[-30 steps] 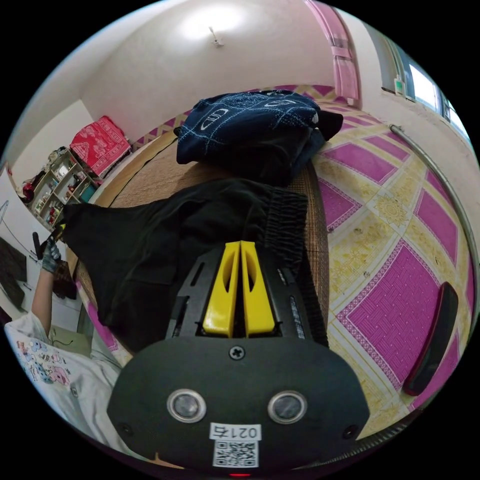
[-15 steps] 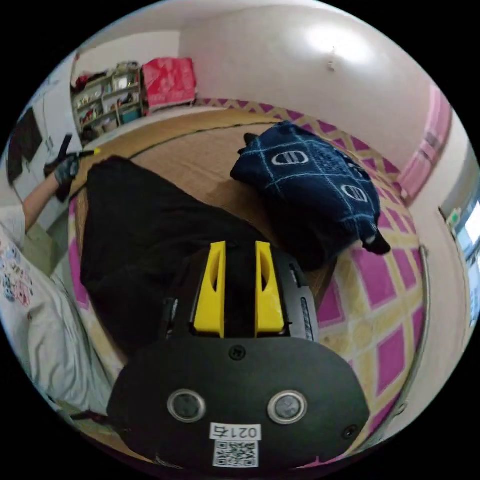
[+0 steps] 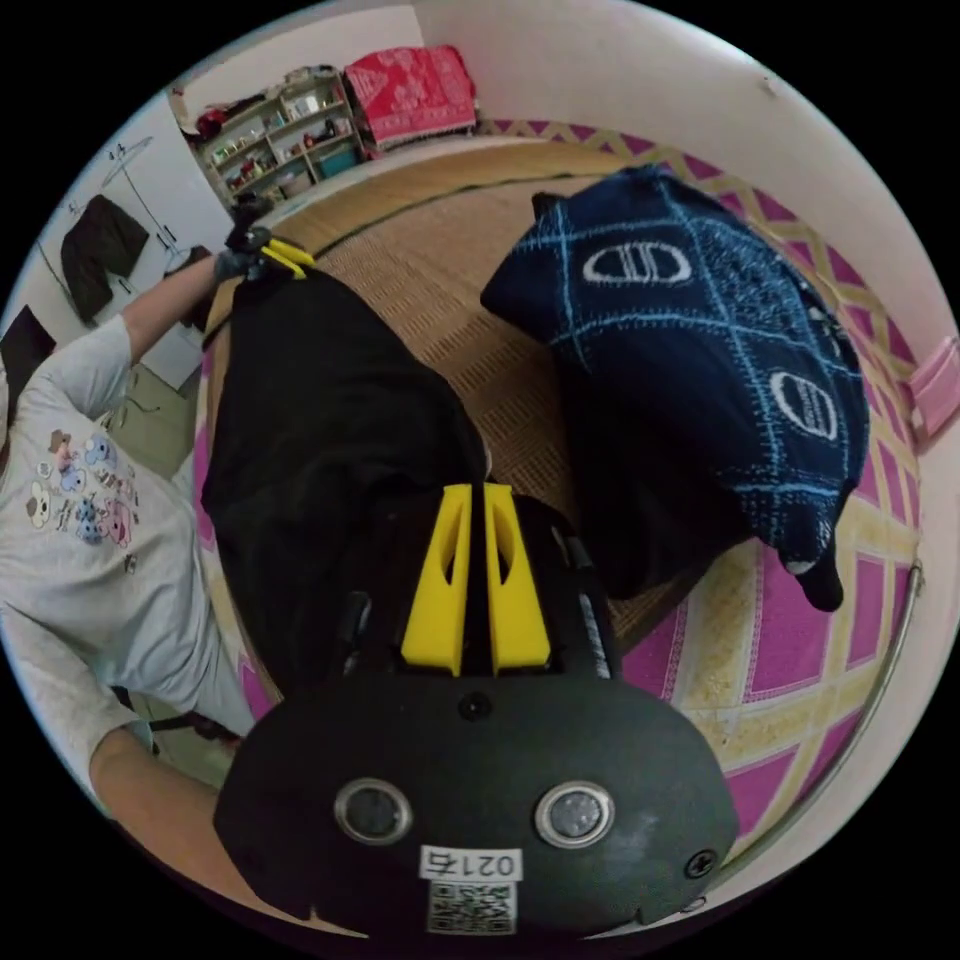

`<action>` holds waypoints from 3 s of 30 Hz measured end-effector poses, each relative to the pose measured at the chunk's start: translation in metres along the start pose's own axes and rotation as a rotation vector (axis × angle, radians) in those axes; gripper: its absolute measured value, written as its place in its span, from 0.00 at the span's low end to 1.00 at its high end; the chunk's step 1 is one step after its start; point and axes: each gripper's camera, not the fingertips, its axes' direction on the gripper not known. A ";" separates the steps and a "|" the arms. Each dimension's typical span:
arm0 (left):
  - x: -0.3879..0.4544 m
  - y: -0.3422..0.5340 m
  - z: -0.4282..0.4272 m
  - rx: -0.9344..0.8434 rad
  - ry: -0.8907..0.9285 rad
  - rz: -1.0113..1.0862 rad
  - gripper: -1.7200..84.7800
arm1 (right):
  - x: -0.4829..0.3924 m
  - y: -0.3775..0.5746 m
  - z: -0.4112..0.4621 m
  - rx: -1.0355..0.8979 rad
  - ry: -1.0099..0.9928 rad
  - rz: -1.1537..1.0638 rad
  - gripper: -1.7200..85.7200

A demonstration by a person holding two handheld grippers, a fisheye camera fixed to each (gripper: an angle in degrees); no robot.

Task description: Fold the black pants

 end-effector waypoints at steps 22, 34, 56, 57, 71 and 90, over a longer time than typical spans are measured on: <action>0.140 0.268 -0.104 0.433 0.231 -0.099 0.01 | -0.210 0.245 -0.039 0.252 -0.285 -0.043 0.02; 0.107 0.248 -0.133 0.554 0.139 -0.213 0.04 | -0.180 0.173 -0.062 0.294 -0.105 0.004 0.14; -0.015 0.010 -0.056 0.140 0.099 -0.190 0.01 | -0.007 -0.061 0.057 -0.111 0.022 -0.023 0.04; -0.019 0.006 -0.058 0.141 0.080 -0.204 0.01 | -0.006 -0.064 0.048 -0.094 0.067 -0.013 0.03; -0.062 -0.020 -0.073 0.227 -0.041 -0.374 0.04 | 0.002 -0.065 0.048 -0.122 0.194 0.105 0.14; 0.049 0.214 -0.142 0.090 -0.018 -0.285 0.06 | -0.179 0.062 0.035 0.120 -0.066 -0.136 0.13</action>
